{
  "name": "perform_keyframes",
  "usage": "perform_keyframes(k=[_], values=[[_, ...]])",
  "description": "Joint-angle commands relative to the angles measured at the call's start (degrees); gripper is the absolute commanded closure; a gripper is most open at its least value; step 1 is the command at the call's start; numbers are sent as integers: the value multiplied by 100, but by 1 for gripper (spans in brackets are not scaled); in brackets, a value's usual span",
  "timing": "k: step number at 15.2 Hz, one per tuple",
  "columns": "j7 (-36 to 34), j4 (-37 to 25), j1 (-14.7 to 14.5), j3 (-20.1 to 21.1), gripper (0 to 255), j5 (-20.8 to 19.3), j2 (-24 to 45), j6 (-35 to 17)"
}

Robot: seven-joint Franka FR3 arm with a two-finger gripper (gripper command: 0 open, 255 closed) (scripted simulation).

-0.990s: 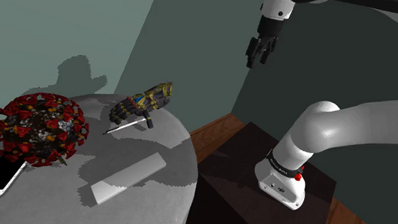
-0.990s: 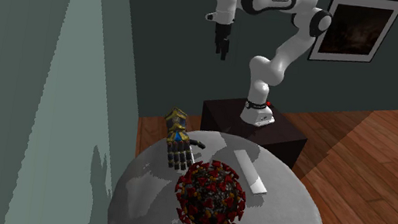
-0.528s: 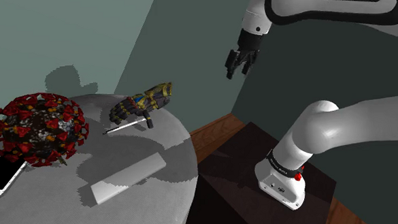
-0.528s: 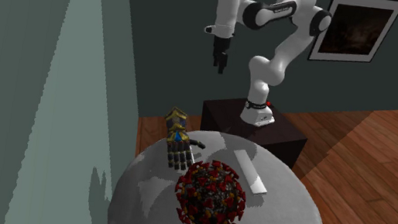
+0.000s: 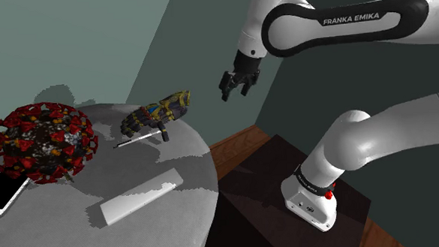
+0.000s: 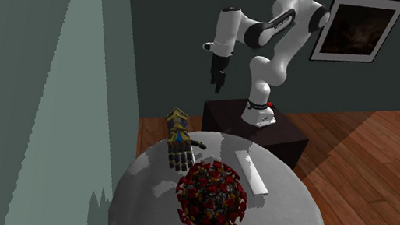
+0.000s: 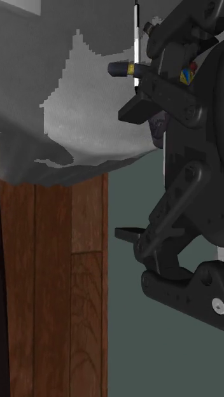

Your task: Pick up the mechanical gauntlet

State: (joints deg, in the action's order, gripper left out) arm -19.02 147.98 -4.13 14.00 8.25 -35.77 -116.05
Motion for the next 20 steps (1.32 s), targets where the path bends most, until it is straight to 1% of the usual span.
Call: perform_keyframes(k=[1,6,8,10,13,16,18,19,20], values=[[-268,-46,-53,254,0,83,341,-425],[-898,-265,-47,823,0,45,1249,-1390],[-1198,-412,-3,1056,0,-77,1653,-1748],[-1542,-592,63,1289,0,-282,2078,-2080],[-2168,-926,183,1619,0,-784,2754,-2513],[-2944,-1342,255,1861,0,-1541,3480,-2833],[-3511,-1671,199,1905,0,-2144,3981,-2964],[-3706,-1797,144,1884,0,-2356,4155,-2994],[-3766,-1778,122,1856,0,-2434,4216,-3058]])
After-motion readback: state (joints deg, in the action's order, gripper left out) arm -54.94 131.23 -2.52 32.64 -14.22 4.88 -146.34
